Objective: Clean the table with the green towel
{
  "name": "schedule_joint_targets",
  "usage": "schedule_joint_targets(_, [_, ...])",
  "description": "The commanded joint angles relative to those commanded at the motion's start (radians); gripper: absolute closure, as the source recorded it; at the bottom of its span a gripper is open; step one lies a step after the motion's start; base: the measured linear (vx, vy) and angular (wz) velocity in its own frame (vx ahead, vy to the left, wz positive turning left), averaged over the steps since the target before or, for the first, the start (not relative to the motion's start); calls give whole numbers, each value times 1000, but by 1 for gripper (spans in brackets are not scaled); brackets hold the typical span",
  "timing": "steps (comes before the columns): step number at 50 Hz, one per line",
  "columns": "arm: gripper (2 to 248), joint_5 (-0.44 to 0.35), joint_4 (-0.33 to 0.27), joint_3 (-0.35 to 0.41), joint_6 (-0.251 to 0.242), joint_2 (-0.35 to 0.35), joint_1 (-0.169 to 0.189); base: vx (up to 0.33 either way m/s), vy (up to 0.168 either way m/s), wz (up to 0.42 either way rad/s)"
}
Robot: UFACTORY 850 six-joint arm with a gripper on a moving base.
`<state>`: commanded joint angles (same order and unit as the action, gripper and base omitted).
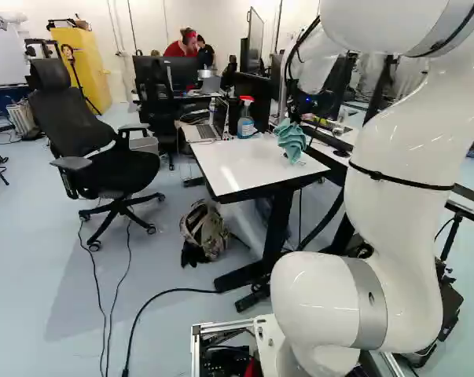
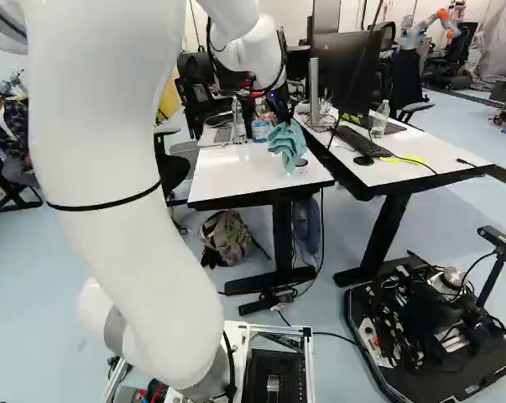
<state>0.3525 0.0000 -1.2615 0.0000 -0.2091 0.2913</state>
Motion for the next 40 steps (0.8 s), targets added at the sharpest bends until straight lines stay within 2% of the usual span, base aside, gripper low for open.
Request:
schedule_joint_targets(22, [228, 0, 0, 6, 0, 6, 68, 0, 0, 0])
schedule_joint_targets(40, [228, 0, 0, 4, 0, 2, 72, 0, 0, 0])
